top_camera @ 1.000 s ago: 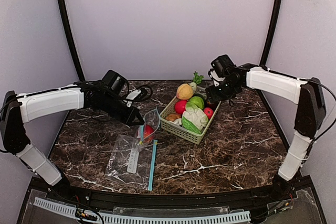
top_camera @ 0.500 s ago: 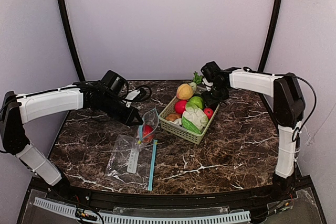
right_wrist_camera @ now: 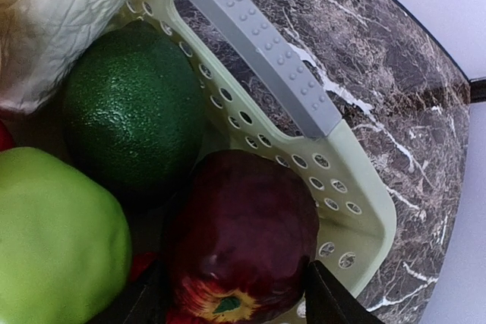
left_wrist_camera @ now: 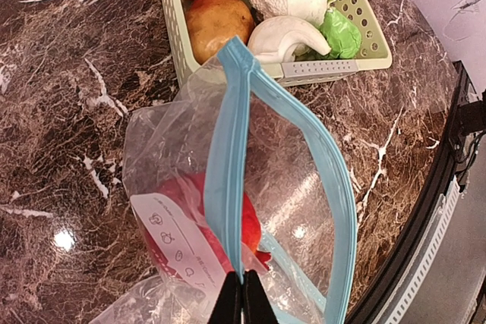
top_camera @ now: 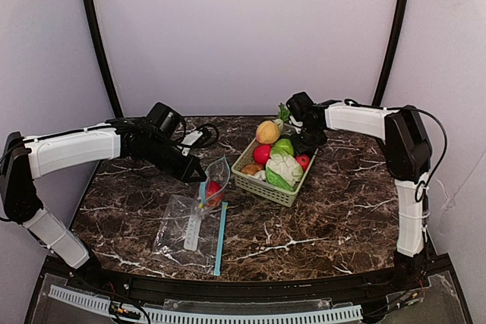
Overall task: Place the food in the zip-top bag and seal the zipper
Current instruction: Pick up the fake vegetable from the bin.
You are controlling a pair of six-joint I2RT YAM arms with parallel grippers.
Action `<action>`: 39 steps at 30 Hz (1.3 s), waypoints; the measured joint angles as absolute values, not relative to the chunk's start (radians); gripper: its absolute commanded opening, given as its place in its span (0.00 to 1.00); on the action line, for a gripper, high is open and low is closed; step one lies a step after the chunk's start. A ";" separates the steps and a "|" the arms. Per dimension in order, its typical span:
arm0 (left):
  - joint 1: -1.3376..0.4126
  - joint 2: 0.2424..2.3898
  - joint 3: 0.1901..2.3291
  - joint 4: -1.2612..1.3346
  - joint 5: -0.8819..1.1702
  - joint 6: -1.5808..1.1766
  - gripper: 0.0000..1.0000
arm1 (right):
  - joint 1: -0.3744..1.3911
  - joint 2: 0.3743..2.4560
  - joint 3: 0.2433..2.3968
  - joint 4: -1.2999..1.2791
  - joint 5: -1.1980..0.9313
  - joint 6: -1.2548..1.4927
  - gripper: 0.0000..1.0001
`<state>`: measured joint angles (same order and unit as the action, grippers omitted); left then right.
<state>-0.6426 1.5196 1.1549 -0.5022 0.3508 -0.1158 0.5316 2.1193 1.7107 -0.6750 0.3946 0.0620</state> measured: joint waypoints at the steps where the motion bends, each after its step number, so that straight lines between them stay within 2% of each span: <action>1: -0.643 1.520 1.155 -0.502 0.350 -0.116 0.01 | 0.532 2.119 1.711 -0.673 0.399 0.061 0.50; 7: -0.643 1.520 1.155 -0.502 0.349 -0.116 0.01 | 0.533 2.119 1.711 -0.665 0.411 0.061 0.41; 15: -0.643 1.520 1.155 -0.502 0.346 -0.116 0.01 | 0.532 2.083 1.687 -0.665 0.425 0.066 0.40; 25: -0.643 1.520 1.155 -0.502 0.355 -0.116 0.01 | 0.529 1.818 1.623 -0.681 0.412 0.094 0.40; 34: -0.643 1.520 1.155 -0.495 0.388 -0.116 0.01 | 0.551 1.602 1.553 -0.692 0.127 0.159 0.41; 39: -0.643 1.520 1.155 -0.495 0.392 -0.117 0.01 | 0.638 1.528 1.509 -0.668 -0.077 0.216 0.41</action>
<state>-0.6426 1.5200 1.1545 -0.4946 0.3916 -0.1165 0.6384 1.5280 1.5085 -0.6678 -0.0772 0.2157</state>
